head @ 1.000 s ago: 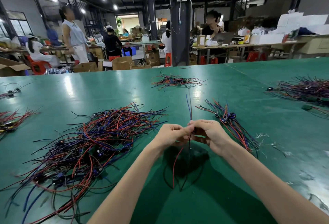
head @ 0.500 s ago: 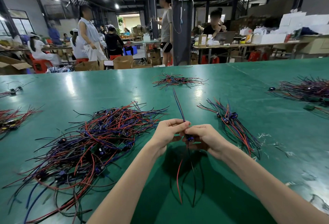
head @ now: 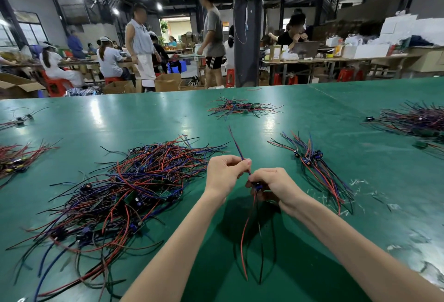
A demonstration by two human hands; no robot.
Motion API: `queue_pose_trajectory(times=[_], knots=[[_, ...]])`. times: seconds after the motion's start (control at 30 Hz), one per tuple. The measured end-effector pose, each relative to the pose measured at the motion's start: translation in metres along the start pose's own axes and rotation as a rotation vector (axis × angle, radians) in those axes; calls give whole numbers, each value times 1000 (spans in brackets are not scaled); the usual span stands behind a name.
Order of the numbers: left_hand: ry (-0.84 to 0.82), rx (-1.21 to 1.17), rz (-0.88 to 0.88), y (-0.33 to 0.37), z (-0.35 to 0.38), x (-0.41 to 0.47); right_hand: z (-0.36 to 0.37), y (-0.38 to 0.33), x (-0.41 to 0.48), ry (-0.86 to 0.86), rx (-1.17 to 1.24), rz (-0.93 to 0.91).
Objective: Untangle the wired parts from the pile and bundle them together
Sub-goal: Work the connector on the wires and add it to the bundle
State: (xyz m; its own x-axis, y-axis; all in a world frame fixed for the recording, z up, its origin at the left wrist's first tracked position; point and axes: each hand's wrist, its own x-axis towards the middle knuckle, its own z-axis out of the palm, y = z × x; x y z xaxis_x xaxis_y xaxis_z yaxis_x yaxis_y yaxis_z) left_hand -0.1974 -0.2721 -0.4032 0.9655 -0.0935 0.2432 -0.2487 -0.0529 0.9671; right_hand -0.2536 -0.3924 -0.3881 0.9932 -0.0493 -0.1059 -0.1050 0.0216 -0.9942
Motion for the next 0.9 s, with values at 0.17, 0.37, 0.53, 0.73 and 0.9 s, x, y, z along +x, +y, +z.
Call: queue_pose_trajectory(times=[0.17, 0.37, 0.53, 0.73, 0.9], knots=[[134, -7, -11, -5, -20, 11, 7, 2, -3, -48, -75, -14], [310, 16, -41, -11, -43, 22, 13, 4, -8, -114, -118, -29], [397, 70, -36, -13, -54, 29, 15, 3, -10, -155, -129, -18], [403, -47, -79, -12, -50, 30, 13, 4, -10, -172, -71, 13], [289, -373, -224, -4, -27, 19, 9, 1, -7, -77, -23, -6]])
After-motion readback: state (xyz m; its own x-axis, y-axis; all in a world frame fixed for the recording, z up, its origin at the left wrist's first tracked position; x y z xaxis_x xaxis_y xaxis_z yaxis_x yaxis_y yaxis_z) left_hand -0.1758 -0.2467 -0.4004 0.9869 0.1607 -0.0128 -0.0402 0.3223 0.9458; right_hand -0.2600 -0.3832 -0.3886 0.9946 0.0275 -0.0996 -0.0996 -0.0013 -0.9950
